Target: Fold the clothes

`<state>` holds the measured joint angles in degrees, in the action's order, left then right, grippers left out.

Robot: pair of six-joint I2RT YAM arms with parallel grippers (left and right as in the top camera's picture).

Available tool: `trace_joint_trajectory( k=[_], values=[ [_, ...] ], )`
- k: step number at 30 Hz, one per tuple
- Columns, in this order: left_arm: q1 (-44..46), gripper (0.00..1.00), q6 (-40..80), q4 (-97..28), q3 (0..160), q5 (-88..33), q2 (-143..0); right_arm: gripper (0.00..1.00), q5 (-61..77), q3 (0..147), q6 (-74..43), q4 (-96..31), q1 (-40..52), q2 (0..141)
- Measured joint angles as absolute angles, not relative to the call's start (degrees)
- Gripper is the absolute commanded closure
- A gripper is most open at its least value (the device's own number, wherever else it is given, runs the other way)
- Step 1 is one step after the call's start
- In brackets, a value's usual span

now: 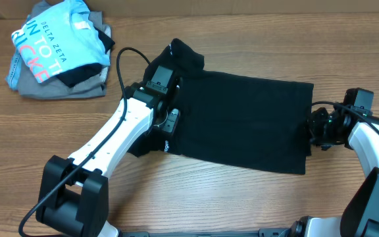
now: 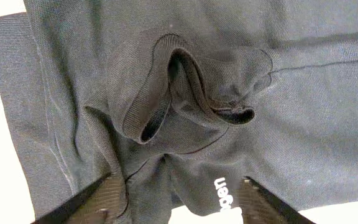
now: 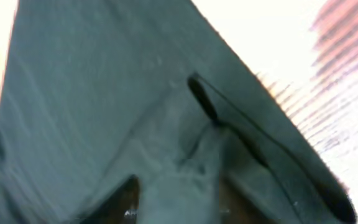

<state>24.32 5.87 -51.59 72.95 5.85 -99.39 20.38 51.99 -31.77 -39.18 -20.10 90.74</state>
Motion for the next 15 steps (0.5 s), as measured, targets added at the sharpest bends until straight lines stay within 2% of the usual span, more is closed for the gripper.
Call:
trace_joint_trajectory(
  k=[3, 11, 12, 13, 14, 15],
  values=[
    [24.3, 0.23, 5.8, -51.3, 72.9, 5.9, -99.4, 0.50, 20.6, 52.0, -31.5, -40.7, -20.1, 90.7],
    [24.3, 0.26, 5.8, -50.4, 73.1, 5.9, -102.0, 0.50, 20.8, 52.0, -29.3, -46.6, -20.1, 90.7],
    [24.3, 0.30, 5.7, -50.0, 73.1, 5.9, -103.0, 0.50, 21.0, 52.0, -28.6, -47.0, -20.1, 90.7],
    [24.3, 0.44, 5.5, -49.6, 73.1, 5.8, -104.3, 0.50, 21.1, 52.0, -28.0, -47.4, -20.1, 90.7],
    [24.3, 0.60, 5.2, -49.2, 73.1, 5.8, -105.5, 0.50, 21.2, 52.0, -27.2, -47.7, -20.1, 90.7],
    [24.3, 0.85, 5.1, -48.6, 73.1, 5.8, -107.0, 0.50, 21.3, 52.0, -26.6, -48.0, -20.1, 90.8]
  ],
)
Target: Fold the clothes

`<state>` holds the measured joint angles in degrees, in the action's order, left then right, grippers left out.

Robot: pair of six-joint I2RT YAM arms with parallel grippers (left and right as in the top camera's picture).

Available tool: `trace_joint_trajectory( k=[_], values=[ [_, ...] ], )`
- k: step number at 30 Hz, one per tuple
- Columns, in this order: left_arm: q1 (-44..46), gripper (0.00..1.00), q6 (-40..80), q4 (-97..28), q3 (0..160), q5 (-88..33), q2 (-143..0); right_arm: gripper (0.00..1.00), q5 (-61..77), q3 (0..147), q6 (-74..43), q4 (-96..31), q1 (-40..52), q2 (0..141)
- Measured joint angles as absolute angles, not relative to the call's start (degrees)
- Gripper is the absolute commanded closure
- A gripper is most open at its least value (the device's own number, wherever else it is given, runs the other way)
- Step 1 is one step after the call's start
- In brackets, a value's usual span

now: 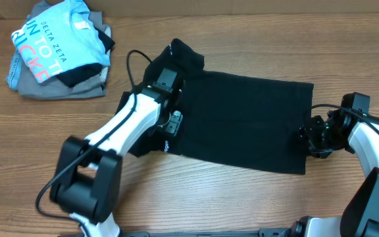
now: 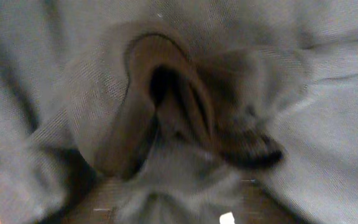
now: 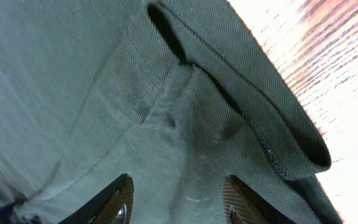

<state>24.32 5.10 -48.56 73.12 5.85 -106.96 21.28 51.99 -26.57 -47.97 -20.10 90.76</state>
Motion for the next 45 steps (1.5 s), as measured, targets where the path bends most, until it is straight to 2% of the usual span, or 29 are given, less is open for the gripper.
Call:
trace_joint_trajectory(
  k=[1, 2, 6, 10, 12, 14, 16, 18, 20, 22, 25, 26, 28, 34, 35, 36, 37, 38, 39, 42, 45],
  values=[
    [24.3, 0.94, 4.9, -47.9, 73.1, 5.8, -108.2, 0.50, 21.4, 52.0, -26.1, -48.3, -20.1, 90.7],
    [24.3, 0.96, 4.8, -47.5, 73.1, 5.8, -108.9, 0.50, 21.5, 52.0, -25.8, -48.4, -20.1, 90.7],
    [24.3, 0.96, 4.4, -47.7, 73.6, 4.7, -109.6, 0.50, 21.6, 52.0, -24.9, -48.7, -20.1, 90.7],
    [24.3, 0.91, 4.4, -50.2, 77.6, 4.0, -109.6, 0.50, 21.7, 52.0, -24.5, -48.7, -20.1, 90.7],
    [24.3, 0.85, 4.4, -50.2, 79.9, 3.8, -109.6, 0.50, 21.7, 52.0, -24.4, -48.7, -20.1, 90.7],
    [24.3, 0.59, 4.1, -49.5, 81.5, 3.4, -109.5, 0.50, 21.7, 52.0, -24.3, -48.7, -20.1, 90.7],
    [24.3, 0.42, 4.1, -49.2, 82.0, 2.7, -109.5, 0.50, 21.7, 52.0, -24.2, -48.7, -20.1, 90.7],
    [24.3, 0.32, 4.0, -49.4, 82.0, 2.0, -109.5, 0.50, 21.7, 52.0, -24.1, -48.7, -20.1, 90.7],
    [24.3, 0.28, 4.4, -49.5, 82.0, 1.5, -109.5, 0.50, 21.7, 52.0, -24.1, -48.7, -20.1, 90.8],
    [24.3, 0.34, 4.3, -49.5, 82.0, 1.0, -109.6, 0.50, 21.6, 52.0, -24.1, -48.7, -20.1, 90.7],
    [24.3, 0.50, 4.5, -49.5, 82.0, -0.5, -110.3, 0.50, 21.7, 52.0, -24.1, -48.6, -20.1, 90.7],
    [24.3, 0.60, 4.6, -49.5, 82.0, -1.3, -110.9, 0.50, 21.7, 52.0, -24.1, -48.6, -20.1, 90.7],
    [24.3, 0.95, 4.6, -49.4, 82.0, -2.4, -112.4, 0.50, 21.7, 52.0, -24.1, -48.5, -20.1, 90.7],
    [24.3, 0.96, 4.7, -49.3, 82.2, -5.8, -114.4, 0.50, 21.7, 52.0, -24.0, -48.4, -20.1, 90.7],
    [24.3, 0.94, 5.1, -49.6, 83.2, -6.7, -114.4, 0.50, 21.7, 52.0, -24.0, -48.5, -20.1, 90.7],
    [24.3, 0.84, 5.3, -49.8, 83.8, -6.9, -114.4, 0.50, 21.7, 52.0, -24.0, -48.5, -20.1, 90.7],
    [24.3, 0.56, 5.5, -49.9, 84.8, -7.1, -114.4, 0.50, 21.7, 52.0, -24.0, -48.5, -20.1, 90.7],
    [24.3, 0.43, 5.9, -49.8, 86.1, -7.4, -114.5, 0.50, 21.7, 52.0, -24.0, -48.5, -20.1, 90.7],
    [24.3, 0.34, 5.8, -49.6, 87.0, -7.5, -114.5, 0.50, 21.7, 52.0, -24.0, -48.5, -20.1, 90.7],
    [24.3, 0.22, 6.3, -48.7, 89.9, -8.0, -114.4, 0.50, 21.7, 52.0, -24.0, -48.5, -20.1, 90.7],
    [24.3, 0.25, 6.2, -50.5, 90.2, -7.9, -114.5, 0.50, 21.6, 52.0, -24.0, -48.6, -20.1, 90.7]
  ],
)
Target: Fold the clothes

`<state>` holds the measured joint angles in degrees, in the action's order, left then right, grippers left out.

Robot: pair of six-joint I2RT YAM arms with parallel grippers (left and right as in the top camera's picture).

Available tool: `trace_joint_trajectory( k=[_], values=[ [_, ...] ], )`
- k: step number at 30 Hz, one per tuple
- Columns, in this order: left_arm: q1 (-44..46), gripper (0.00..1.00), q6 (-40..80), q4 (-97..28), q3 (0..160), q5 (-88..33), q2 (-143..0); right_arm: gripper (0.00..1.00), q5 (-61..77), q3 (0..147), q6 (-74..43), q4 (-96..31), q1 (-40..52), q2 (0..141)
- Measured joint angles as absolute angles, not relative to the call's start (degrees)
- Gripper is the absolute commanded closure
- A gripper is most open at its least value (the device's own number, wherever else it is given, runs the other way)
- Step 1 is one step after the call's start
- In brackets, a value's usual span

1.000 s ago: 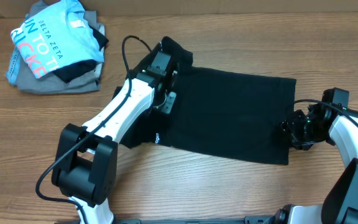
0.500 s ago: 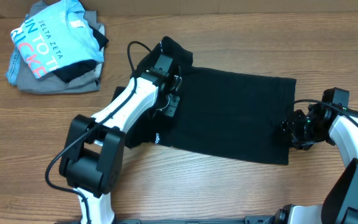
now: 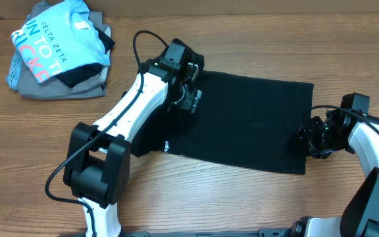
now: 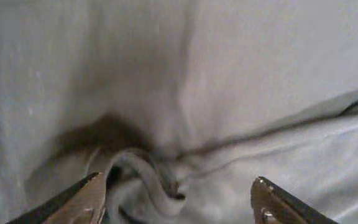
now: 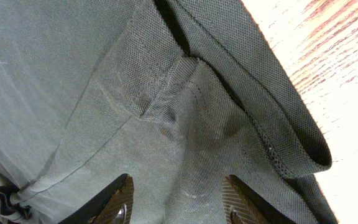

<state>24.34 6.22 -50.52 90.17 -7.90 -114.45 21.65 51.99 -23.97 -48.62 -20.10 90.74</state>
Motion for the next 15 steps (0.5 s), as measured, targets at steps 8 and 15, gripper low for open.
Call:
trace_joint_trajectory(
  k=[8, 15],
  values=[
    [22.9, 0.53, 5.9, -65.6, 90.3, 0.1, -114.5, 0.50, 21.8, 52.0, -23.9, -49.1, -20.1, 90.7],
    [21.3, 0.48, 5.7, -60.5, 87.0, 2.5, -114.4, 0.50, 21.9, 52.0, -24.0, -49.2, -20.1, 90.7]
  ],
)
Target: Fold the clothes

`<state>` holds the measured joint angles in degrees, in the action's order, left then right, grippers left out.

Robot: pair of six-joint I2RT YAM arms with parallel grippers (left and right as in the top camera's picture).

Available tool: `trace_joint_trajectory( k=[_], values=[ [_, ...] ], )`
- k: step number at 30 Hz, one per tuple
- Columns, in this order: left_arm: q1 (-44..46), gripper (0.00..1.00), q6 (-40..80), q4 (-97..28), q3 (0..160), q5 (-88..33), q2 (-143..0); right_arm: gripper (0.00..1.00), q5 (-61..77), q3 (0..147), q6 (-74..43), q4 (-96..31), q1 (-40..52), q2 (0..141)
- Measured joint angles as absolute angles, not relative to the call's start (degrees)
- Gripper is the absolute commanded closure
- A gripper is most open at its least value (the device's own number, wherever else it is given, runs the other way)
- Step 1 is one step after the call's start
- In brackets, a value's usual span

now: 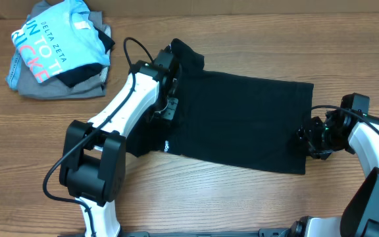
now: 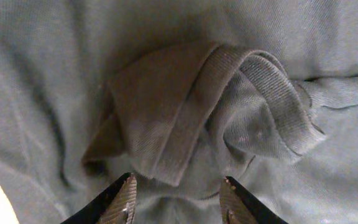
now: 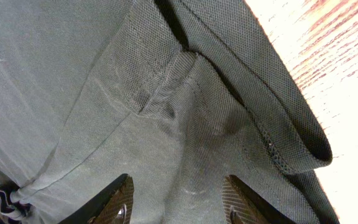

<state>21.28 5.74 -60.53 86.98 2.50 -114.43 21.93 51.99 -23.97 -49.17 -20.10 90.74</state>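
A black shirt lies spread flat across the table, its collar end to the left. My left gripper hovers over that end, open. The left wrist view shows the ribbed collar rolled into a bunch just ahead of the left gripper, with nothing between its fingers. My right gripper sits at the shirt's right edge. In the right wrist view it stands open low over the fabric, with the stitched hem turned over beside it.
A pile of other clothes, with a light blue printed shirt on top, lies at the back left. Bare wooden table runs along the front. The left arm's cable loops above the shirt's left end.
My left gripper has moved from the shirt's far edge back to the left, and now sits over the rolled collar with its fingers closer together but still open. The right gripper has not moved.
At first my left gripper was open above the gaping collar and the right was at the shirt's right hem. Then the left was closer to the collar and the right slightly further in. Later the left was near the far edge; now the collar lies rolled over.
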Motion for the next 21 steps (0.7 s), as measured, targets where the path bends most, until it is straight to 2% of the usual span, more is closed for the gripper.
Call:
trace_joint_trajectory(
  k=[3, 5, 6, 8, 9, 10, 21],
  values=[
    [21.4, 0.46, 5.3, -57.7, 84.5, 2.9, -114.4, 0.50, 22.1, 52.0, -23.9, -49.3, -20.1, 90.7],
    [21.4, 0.51, 4.7, -56.0, 82.8, 2.9, -114.5, 0.49, 22.1, 52.0, -23.9, -49.3, -20.1, 90.7],
    [21.4, 0.58, 4.3, -55.5, 82.2, 2.9, -114.5, 0.49, 22.1, 52.0, -23.9, -49.3, -20.1, 90.8],
    [21.4, 0.78, 4.0, -55.2, 81.5, 2.9, -114.5, 0.49, 22.1, 52.0, -23.9, -49.3, -20.1, 90.7],
    [21.4, 0.93, 3.6, -55.0, 81.3, 2.9, -114.5, 0.49, 22.1, 52.0, -23.9, -49.3, -20.1, 90.7],
    [21.4, 0.96, 3.3, -55.0, 81.2, 3.0, -114.5, 0.49, 22.1, 52.0, -24.0, -49.4, -20.1, 90.7],
    [21.4, 0.96, 2.7, -58.5, 88.1, 5.0, -114.5, 0.49, 22.1, 52.0, -23.9, -49.5, -20.1, 90.7]
  ],
)
